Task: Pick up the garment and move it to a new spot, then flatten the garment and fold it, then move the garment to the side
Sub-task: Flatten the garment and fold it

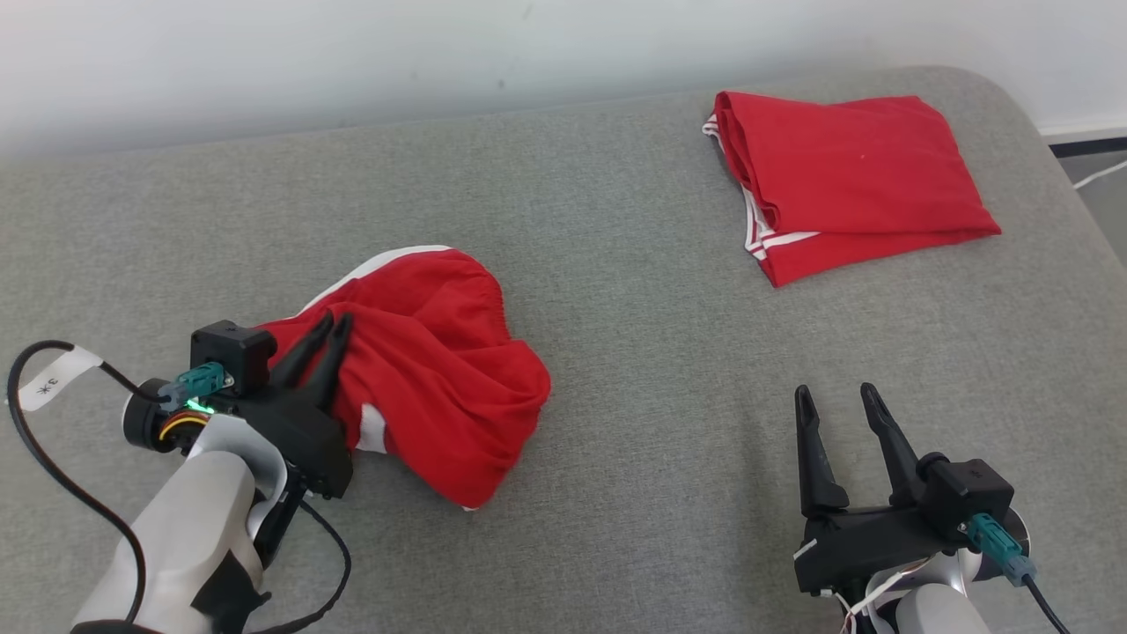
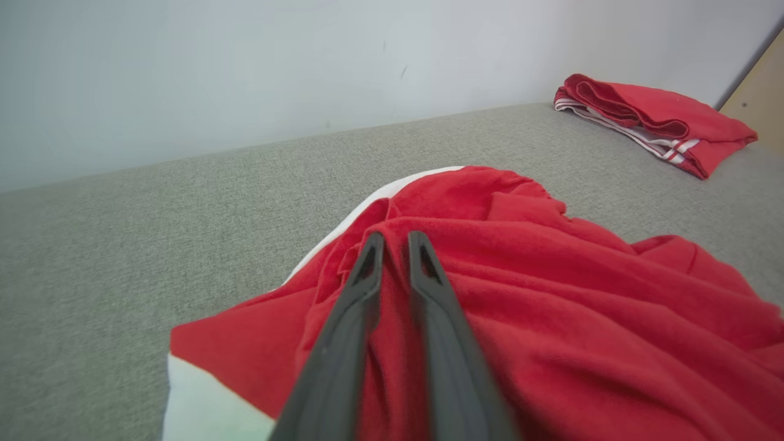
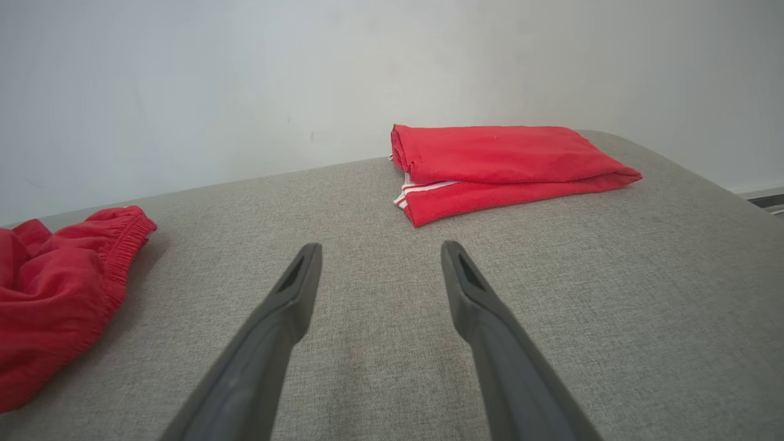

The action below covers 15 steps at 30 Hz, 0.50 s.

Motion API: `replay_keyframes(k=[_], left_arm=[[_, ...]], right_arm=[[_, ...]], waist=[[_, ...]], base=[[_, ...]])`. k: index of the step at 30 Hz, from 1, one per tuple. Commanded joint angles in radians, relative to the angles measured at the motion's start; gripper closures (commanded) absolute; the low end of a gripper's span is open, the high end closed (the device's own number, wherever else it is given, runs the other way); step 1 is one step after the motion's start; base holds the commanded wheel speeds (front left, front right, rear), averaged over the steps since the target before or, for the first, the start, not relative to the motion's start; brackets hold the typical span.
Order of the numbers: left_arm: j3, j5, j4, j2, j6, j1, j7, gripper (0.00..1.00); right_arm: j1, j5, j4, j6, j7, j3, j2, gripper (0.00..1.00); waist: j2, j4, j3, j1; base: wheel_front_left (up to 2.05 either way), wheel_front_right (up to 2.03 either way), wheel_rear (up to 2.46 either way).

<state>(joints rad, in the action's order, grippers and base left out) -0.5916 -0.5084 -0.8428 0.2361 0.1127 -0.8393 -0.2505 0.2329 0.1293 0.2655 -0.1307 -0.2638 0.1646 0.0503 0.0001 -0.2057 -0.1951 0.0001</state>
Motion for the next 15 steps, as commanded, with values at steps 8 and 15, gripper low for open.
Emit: replay_keyframes(k=[8,15], left_arm=[[0.124,0.041,0.214,-0.016,-0.037,0.137,-0.015,0.00],[0.225,0.078,0.456,-0.019,-0.080,0.353,-0.015,0.00]], right_arm=[[-0.027,0.001,-0.007,0.000,-0.001,-0.015,0.000,0.00],[-0.046,0.003,-0.012,0.000,-0.001,-0.019,0.000,0.00]], waist=[[-0.0001,0.062,0.022,-0.0001],[-0.0001,0.105,0.032,-0.0001]], base=[[0.00,0.00,0.00],[0.00,0.00,0.00]])
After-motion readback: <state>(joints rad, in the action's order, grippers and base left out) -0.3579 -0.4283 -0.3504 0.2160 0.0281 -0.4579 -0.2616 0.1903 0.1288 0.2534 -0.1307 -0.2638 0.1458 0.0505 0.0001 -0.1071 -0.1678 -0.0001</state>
